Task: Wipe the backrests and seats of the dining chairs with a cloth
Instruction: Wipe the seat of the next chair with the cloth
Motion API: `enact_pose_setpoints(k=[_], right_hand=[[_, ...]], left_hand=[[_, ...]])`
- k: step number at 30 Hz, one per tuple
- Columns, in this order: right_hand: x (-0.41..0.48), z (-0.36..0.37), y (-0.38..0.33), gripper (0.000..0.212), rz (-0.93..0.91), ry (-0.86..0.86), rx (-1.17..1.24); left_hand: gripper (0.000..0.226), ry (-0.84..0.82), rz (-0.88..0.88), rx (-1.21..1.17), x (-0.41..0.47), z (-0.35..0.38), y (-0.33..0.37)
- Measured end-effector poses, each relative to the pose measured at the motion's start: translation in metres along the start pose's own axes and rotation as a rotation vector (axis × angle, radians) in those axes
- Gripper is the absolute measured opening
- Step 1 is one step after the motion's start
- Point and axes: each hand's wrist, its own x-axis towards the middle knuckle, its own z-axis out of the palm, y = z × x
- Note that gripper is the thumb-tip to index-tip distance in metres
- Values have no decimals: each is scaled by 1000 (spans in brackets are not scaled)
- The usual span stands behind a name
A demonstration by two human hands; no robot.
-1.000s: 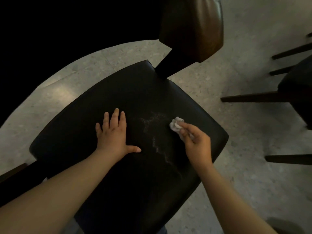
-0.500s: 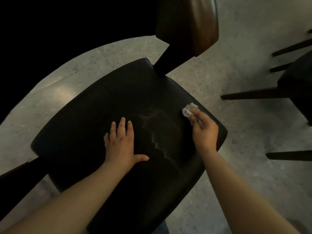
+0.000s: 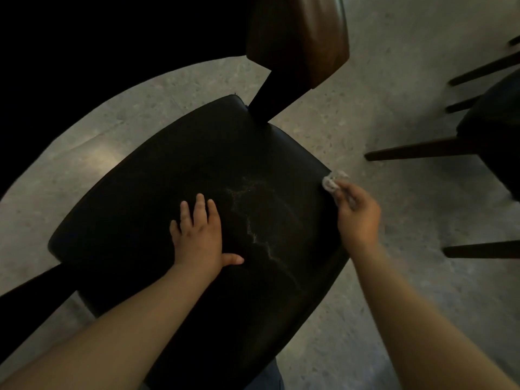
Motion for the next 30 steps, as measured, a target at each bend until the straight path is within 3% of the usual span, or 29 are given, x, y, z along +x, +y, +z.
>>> enact_pose_setpoints(k=[8,13,16,21,25,30], right_hand=[[-54,2,1,27,-111,-173,-4],[5,-26,-4,26,-62,-2,9],[-9,-16,9,29,4,-7,6],[-82,0,30,32,-54,-53,18],[-84,-11,24,28,-69,-120,59],[-45,-28,22,29,10,30,53]], left_hand=[[131,-28,1,-6,-4,-8,4],[130,-5,13,-2,-5,-4,1],[130,9,15,9,-4,-1,0],[132,11,-4,10,-4,-1,2],[132,12,-9,19,-3,-1,3],[133,45,-13,19,1,4,1]])
